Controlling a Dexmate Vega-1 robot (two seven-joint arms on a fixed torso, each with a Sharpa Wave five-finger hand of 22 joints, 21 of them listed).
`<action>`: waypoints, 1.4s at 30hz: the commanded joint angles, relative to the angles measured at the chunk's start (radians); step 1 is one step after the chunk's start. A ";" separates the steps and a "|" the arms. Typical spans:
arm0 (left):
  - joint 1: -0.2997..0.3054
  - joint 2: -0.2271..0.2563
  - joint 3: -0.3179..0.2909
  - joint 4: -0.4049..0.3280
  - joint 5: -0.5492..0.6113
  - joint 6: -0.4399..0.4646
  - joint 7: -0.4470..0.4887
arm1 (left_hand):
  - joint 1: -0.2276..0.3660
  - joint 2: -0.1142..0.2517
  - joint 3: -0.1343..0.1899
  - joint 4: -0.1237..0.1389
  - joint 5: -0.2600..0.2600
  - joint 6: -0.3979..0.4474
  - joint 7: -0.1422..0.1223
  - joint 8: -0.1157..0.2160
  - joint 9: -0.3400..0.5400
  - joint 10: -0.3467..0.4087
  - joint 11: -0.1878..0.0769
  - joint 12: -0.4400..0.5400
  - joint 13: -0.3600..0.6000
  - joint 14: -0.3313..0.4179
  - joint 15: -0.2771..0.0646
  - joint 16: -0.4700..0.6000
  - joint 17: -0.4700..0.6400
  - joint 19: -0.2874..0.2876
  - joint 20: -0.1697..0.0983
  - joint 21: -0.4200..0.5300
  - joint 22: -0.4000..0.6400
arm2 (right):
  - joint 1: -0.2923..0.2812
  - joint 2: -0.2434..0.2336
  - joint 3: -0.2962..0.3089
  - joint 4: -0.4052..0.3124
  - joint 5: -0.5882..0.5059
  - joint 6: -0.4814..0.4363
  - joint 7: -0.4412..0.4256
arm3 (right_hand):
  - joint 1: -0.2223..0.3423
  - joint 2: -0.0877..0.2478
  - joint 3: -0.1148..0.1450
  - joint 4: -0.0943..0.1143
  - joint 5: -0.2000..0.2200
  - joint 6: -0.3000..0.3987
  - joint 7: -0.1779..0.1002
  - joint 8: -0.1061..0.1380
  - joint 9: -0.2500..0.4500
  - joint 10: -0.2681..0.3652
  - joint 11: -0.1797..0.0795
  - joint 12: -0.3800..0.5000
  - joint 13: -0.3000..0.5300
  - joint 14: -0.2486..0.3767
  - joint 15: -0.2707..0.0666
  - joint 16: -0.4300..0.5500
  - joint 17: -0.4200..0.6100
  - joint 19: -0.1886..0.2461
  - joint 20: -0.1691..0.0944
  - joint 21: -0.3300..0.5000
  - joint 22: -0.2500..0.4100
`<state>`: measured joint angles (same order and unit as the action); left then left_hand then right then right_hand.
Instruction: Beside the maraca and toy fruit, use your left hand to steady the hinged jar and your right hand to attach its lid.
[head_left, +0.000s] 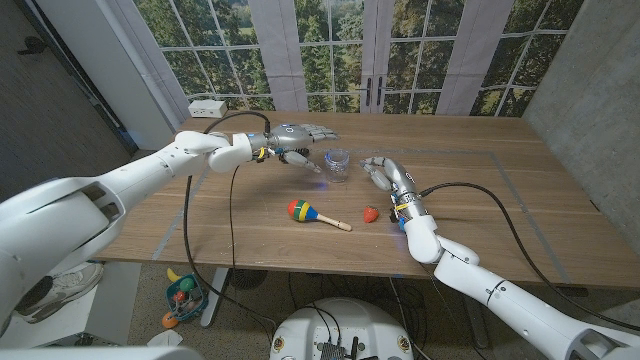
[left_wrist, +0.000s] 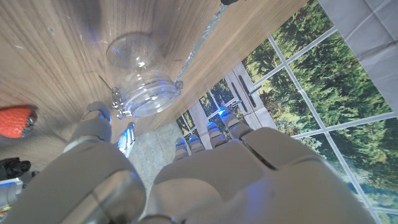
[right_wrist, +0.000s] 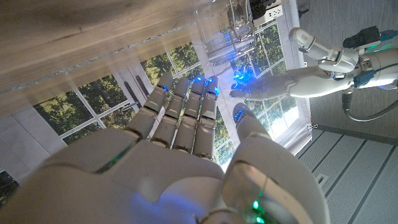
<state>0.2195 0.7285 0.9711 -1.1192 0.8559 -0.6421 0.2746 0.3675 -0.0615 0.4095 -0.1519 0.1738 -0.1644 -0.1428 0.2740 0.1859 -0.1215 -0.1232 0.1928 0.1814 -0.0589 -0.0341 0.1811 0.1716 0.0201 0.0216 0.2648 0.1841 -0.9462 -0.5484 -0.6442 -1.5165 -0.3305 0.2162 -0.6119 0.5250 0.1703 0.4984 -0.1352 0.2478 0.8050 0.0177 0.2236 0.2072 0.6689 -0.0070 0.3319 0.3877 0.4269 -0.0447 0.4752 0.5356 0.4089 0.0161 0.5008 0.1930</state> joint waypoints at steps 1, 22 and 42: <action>0.088 0.017 -0.099 -0.075 -0.121 0.045 -0.056 | -0.006 0.008 -0.004 0.003 0.004 -0.002 -0.004 0.007 0.000 0.011 -0.005 0.003 0.001 0.003 -0.028 0.004 0.004 0.012 -0.002 0.001 0.001 | -0.009 -0.004 0.019 -0.010 0.036 0.016 0.024 | -0.006 0.007 0.007 -0.003 0.006 -0.014 -0.004 -0.007 0.002 -0.015 0.002 -0.008 0.003 -0.008 -0.084 -0.005 0.006 -0.002 -0.001 0.007 0.002; 0.319 0.031 -0.285 -0.218 -0.424 0.169 -0.125 | -0.047 0.083 0.010 0.035 0.008 0.049 -0.002 0.012 -0.002 0.031 -0.004 0.004 0.001 0.027 -0.030 0.010 0.007 0.088 0.001 0.019 0.003 | -0.037 -0.007 0.096 -0.025 0.228 0.066 0.129 | -0.005 -0.002 -0.003 -0.008 0.009 -0.158 -0.027 -0.042 0.000 -0.163 0.002 -0.080 -0.007 -0.081 -0.059 -0.043 -0.008 -0.027 -0.036 0.010 0.000; 0.484 -0.032 -0.392 -0.300 -0.694 0.256 -0.137 | -0.103 0.228 0.055 0.077 0.015 0.163 0.055 0.009 -0.012 0.115 -0.017 0.011 -0.004 0.092 -0.057 0.015 0.008 0.166 -0.029 0.029 0.003 | -0.061 0.017 0.177 0.036 0.516 0.235 0.303 | -0.039 -0.001 -0.021 0.013 0.001 -0.220 -0.027 -0.045 -0.004 -0.196 0.011 -0.101 -0.021 -0.110 -0.046 -0.064 -0.017 -0.046 -0.049 0.006 -0.003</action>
<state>0.6165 0.7333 0.6335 -1.3728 0.3039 -0.4443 0.1413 0.2744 0.1406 0.4559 -0.0898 0.1817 -0.0136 -0.0852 0.2817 0.1721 -0.0245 -0.1379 0.1965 0.1765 0.0188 -0.0321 0.1897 0.1746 0.1679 -0.0135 0.2857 0.1839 -0.9955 -0.5463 -0.5051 -1.5130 0.0280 0.3675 -0.4118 0.4907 0.1646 0.4815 -0.1269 0.2515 0.5941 -0.0072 0.1811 0.2045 0.4779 0.0014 0.2358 0.3663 0.3248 -0.0428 0.4172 0.5184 0.3706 -0.0325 0.5068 0.1907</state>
